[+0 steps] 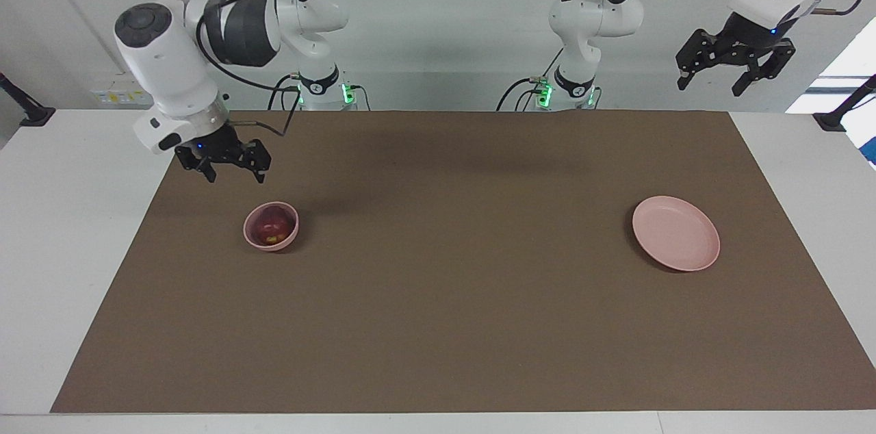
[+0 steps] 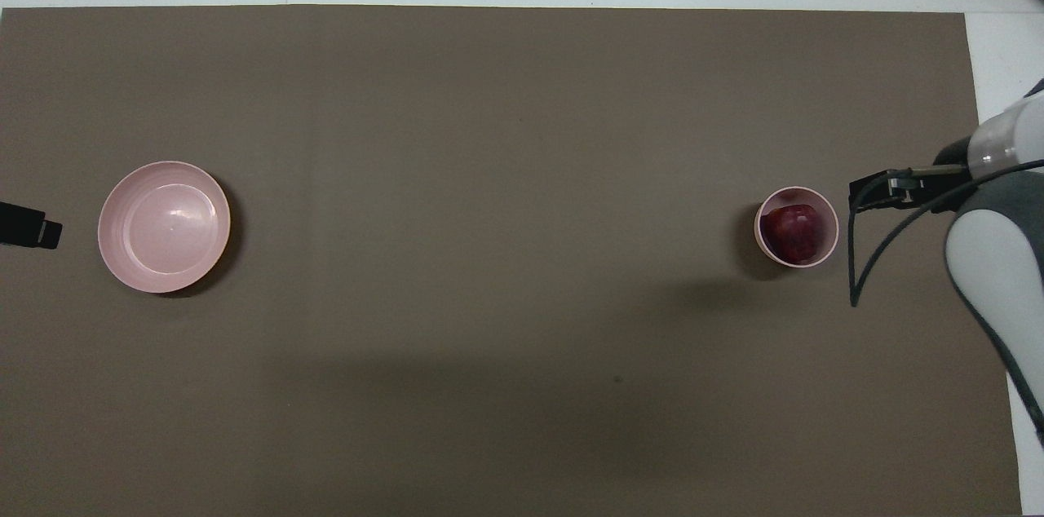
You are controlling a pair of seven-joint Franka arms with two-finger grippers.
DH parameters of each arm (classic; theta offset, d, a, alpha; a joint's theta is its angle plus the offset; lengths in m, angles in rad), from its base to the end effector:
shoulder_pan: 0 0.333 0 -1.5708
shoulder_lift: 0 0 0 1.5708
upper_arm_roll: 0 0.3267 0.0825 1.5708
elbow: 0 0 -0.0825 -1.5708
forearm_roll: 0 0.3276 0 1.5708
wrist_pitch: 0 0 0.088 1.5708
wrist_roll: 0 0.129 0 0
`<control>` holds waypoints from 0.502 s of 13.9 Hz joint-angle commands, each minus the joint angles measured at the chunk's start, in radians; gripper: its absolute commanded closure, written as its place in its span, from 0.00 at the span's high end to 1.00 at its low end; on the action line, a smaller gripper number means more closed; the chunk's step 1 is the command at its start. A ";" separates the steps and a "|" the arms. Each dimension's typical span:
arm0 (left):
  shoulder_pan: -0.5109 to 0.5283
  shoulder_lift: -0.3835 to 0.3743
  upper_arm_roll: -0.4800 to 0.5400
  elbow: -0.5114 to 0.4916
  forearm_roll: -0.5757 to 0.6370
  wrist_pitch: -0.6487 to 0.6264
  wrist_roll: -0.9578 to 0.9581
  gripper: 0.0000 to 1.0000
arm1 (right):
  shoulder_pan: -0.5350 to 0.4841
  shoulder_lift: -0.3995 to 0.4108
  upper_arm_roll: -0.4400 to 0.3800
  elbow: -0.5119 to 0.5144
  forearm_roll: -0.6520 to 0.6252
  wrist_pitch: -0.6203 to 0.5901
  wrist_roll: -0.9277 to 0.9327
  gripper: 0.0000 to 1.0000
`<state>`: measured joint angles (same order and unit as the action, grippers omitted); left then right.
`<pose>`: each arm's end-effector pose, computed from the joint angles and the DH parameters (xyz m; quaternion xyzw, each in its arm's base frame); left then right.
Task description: Move apple from plate to bowl
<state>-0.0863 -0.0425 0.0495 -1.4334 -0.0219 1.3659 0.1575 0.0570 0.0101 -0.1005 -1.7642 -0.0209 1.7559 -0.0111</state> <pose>0.4605 -0.0194 0.6716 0.9949 -0.0991 -0.0118 0.0125 0.5083 -0.0242 0.5429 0.9998 -0.0142 -0.0095 0.0105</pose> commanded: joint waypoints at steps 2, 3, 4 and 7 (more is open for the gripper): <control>-0.007 -0.005 0.006 0.010 0.020 -0.021 0.004 1.00 | -0.013 -0.036 -0.002 0.112 -0.011 -0.165 0.019 1.00; -0.006 -0.005 0.004 0.010 0.020 -0.021 0.002 1.00 | -0.014 -0.036 -0.004 0.155 -0.011 -0.209 0.017 1.00; -0.007 -0.005 0.006 0.010 0.020 -0.021 0.004 1.00 | -0.014 -0.038 -0.007 0.193 -0.016 -0.251 0.013 1.00; -0.007 -0.005 0.006 0.010 0.020 -0.021 0.002 1.00 | -0.014 -0.053 -0.011 0.258 -0.017 -0.300 0.010 1.00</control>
<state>-0.0863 -0.0425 0.0496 -1.4334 -0.0217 1.3654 0.1575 0.0511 -0.0468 -0.1150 -1.5628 -0.0215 1.4899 -0.0105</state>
